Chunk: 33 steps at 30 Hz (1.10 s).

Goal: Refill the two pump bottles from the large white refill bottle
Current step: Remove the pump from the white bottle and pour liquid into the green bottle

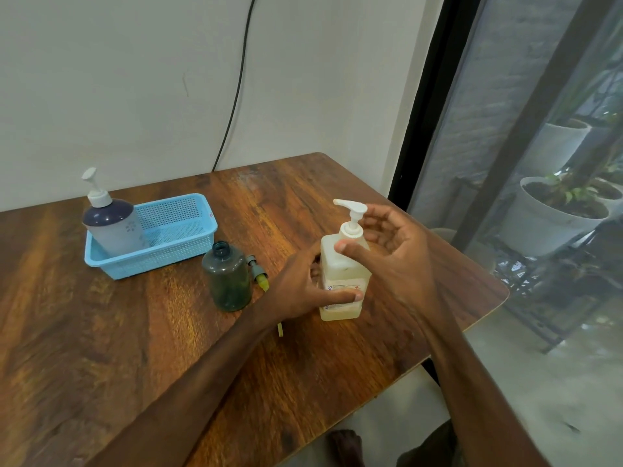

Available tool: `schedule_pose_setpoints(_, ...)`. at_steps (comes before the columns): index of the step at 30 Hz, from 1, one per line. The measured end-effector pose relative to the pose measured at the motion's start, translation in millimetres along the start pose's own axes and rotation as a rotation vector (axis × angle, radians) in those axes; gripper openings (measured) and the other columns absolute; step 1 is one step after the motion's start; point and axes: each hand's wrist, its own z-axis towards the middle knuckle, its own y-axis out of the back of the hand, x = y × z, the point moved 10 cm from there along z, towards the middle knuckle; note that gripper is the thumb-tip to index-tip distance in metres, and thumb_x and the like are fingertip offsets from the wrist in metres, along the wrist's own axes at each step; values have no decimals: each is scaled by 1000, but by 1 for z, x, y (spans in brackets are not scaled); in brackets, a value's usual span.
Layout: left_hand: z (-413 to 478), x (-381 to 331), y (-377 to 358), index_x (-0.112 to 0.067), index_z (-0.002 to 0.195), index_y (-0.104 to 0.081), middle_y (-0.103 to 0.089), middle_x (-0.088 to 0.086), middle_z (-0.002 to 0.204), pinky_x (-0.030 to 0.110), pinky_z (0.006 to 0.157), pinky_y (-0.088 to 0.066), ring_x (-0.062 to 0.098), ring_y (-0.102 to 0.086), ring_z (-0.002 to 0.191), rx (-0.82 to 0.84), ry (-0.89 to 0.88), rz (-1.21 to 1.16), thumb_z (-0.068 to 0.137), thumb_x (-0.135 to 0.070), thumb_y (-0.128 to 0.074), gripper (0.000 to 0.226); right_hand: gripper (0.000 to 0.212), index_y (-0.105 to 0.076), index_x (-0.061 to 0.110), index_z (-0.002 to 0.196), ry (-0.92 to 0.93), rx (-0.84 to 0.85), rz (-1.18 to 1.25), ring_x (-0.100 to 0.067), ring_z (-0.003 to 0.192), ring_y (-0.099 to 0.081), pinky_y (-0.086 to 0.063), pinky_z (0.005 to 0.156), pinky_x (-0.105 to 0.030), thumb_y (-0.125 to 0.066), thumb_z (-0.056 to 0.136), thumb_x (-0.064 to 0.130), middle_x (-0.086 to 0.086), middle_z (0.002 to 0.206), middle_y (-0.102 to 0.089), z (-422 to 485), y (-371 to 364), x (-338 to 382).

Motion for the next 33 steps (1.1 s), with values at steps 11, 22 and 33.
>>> schedule_pose_setpoints(11, 0, -3, 4, -41, 132, -51, -70, -24, 115, 10, 84, -55, -9, -67, 108, -13, -20, 25, 74, -33, -96, 73, 47, -51, 18, 140, -19, 239, 102, -18, 120, -68, -59, 94, -43, -68, 97, 12, 2, 129, -72, -1, -14, -4)
schedule_pose_setpoints(22, 0, 0, 4, -49, 123, -49, -69, -29, 107, 6, 75, -54, -17, -66, 100, -2, -3, 13, 75, -28, -95, 70, 42, -63, 19, 130, 39, 91, -11, -16, 116, -68, -58, 97, -45, -77, 90, 15, 3, 123, -72, 4, -6, -4)
schedule_pose_setpoints(33, 0, 2, 1, -47, 127, -46, -65, -29, 112, 2, 75, -51, -24, -62, 99, 22, 9, 0, 77, -29, -93, 70, 38, -67, 25, 119, 61, 16, -44, -11, 109, -69, -59, 94, -37, -82, 85, 15, 8, 115, -74, 2, -2, 5)
